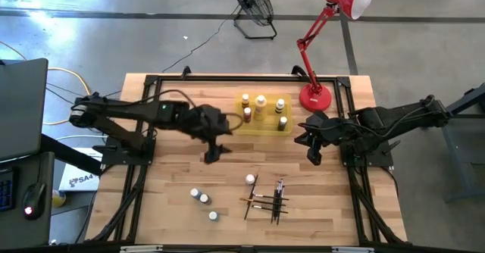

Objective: Pick & Place Paint Supplies
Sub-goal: Put the white paint bottle into the yellow bin

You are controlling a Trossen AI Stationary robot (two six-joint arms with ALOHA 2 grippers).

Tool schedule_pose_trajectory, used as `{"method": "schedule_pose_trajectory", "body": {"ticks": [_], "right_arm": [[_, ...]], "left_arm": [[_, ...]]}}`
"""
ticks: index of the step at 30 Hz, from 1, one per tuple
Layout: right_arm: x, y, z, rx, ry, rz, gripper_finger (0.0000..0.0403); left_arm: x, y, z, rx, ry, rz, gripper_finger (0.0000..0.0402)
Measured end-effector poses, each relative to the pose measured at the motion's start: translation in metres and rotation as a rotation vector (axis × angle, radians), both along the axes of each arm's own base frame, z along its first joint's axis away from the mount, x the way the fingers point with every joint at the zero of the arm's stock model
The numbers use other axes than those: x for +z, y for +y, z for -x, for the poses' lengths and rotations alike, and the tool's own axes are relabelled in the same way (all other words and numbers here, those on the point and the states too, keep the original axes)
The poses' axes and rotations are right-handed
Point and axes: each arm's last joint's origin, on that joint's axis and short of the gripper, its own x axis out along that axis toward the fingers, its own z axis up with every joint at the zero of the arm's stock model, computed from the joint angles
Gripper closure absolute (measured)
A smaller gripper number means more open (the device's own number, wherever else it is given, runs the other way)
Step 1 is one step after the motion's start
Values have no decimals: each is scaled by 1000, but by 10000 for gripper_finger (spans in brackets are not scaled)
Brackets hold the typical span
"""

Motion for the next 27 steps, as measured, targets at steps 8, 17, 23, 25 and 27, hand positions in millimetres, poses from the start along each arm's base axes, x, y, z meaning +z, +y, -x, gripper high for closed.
{"method": "schedule_pose_trajectory", "body": {"ticks": [8, 17, 23, 25, 27], "right_arm": [[2, 0, -2, 0, -33, -9, 398], [5, 1, -4, 1, -72, -20, 398], [6, 1, -5, -14, -78, -42, 398], [6, 1, -5, -14, -78, -43, 398], [6, 1, -5, -14, -78, -43, 398]], "left_arm": [[0, -43, 9, -118, 4, -20, 94], [-6, -71, 12, -148, 23, -39, 94], [-8, -80, 13, -134, 38, 18, 94], [-7, -81, 14, -134, 33, 21, 94], [-9, -82, 12, -129, 38, 16, 94]]}}
